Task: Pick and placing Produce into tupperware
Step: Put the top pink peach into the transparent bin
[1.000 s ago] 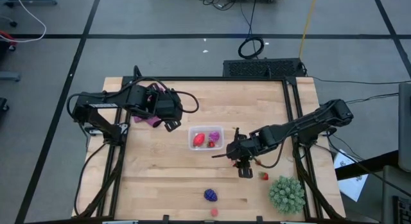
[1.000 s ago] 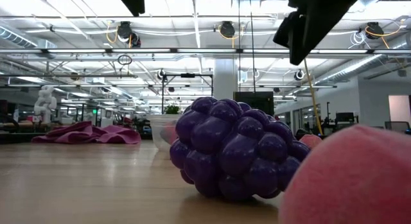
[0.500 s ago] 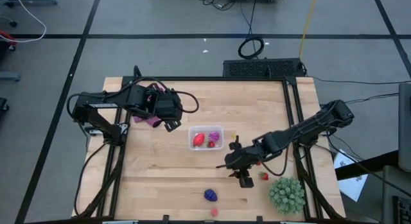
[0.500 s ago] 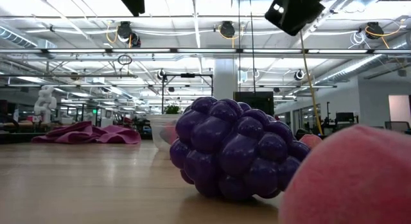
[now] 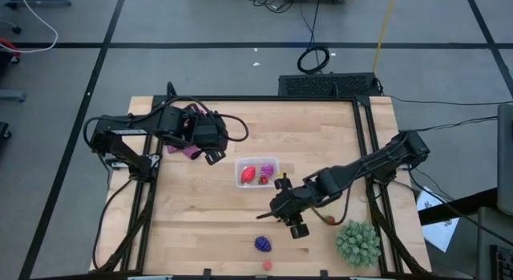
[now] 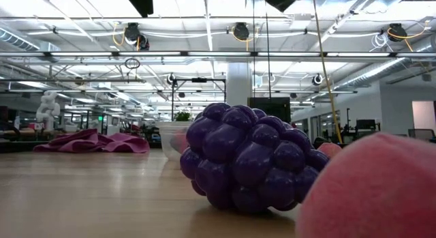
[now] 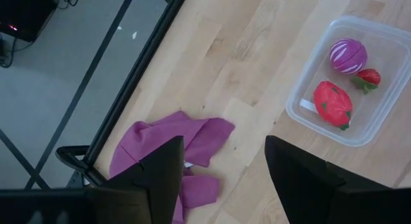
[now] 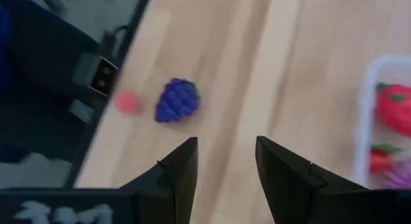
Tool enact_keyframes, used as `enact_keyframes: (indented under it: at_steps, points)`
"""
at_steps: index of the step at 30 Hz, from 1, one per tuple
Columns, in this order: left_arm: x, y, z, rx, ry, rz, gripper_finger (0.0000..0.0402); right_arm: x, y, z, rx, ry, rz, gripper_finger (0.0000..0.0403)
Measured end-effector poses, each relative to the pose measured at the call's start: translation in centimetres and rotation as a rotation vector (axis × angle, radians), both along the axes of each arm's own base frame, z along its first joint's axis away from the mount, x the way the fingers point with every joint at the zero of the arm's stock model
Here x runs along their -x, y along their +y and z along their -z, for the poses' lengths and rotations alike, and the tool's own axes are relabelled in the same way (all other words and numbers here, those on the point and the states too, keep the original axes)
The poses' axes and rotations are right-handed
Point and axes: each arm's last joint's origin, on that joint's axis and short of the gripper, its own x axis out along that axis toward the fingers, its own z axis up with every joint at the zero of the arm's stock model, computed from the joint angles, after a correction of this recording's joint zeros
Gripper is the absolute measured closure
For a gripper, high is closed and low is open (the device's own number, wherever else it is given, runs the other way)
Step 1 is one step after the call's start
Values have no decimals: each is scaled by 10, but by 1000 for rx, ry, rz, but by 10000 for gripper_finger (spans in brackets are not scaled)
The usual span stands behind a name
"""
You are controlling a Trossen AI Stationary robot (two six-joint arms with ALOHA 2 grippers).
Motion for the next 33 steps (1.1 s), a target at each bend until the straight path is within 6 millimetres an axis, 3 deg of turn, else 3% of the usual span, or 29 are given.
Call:
enact_keyframes:
  at_steps: [7, 19, 33]
  points:
    - [0, 0, 0, -4, 8, 14, 179, -25, 6, -11, 87, 48, 4, 255]
    - [0, 0, 0, -11, 20, 37, 179, -53, 40, 4, 51, 172, 51, 255]
    - [0, 0, 0, -15, 29, 53, 179, -59, 52, 3, -283, 236, 511, 255]
